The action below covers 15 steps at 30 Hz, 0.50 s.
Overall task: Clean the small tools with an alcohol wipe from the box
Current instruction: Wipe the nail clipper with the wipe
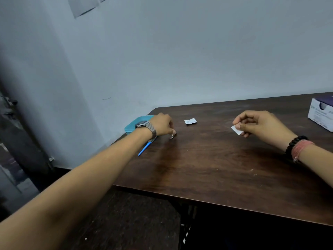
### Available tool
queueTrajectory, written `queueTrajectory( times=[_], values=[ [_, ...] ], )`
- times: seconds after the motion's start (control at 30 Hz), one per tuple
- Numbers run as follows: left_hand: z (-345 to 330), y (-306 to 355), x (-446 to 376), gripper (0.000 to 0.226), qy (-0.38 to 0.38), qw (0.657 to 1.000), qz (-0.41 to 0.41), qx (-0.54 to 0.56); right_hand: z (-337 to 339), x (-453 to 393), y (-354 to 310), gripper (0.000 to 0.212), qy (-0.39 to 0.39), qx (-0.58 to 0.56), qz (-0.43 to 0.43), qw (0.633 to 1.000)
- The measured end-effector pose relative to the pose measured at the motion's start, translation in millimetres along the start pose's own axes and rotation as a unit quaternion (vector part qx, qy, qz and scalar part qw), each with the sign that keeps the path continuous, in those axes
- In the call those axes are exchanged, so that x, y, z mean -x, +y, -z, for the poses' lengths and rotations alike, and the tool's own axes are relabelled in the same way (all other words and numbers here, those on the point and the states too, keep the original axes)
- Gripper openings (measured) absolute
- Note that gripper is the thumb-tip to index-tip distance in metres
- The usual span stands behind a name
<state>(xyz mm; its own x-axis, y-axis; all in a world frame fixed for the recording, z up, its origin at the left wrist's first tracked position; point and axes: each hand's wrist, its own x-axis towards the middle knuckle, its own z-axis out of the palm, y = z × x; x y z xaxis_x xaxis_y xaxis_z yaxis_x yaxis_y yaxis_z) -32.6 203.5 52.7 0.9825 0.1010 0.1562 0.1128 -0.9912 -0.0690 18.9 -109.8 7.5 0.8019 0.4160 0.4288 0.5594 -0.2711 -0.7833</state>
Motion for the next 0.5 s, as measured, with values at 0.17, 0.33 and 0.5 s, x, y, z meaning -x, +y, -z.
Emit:
queueTrajectory(
  times=[0.17, 0.33, 0.5],
  values=[
    [-25, 11, -12, 0.032, 0.004, 0.998, 0.055, 0.005, 0, 0, 0, 0.008, -0.001, 0.004, -0.004, 1.0],
    [-30, 27, -20, 0.022, 0.022, 0.995, 0.036, 0.087, 0, -1, 1, 0.01, 0.01, 0.0, -0.007, 1.0],
    [-22, 65, -29, 0.017, 0.054, 0.969, -0.045, 0.239, 1, -2, 4, 0.01, 0.027, 0.014, -0.023, 0.999]
  ],
)
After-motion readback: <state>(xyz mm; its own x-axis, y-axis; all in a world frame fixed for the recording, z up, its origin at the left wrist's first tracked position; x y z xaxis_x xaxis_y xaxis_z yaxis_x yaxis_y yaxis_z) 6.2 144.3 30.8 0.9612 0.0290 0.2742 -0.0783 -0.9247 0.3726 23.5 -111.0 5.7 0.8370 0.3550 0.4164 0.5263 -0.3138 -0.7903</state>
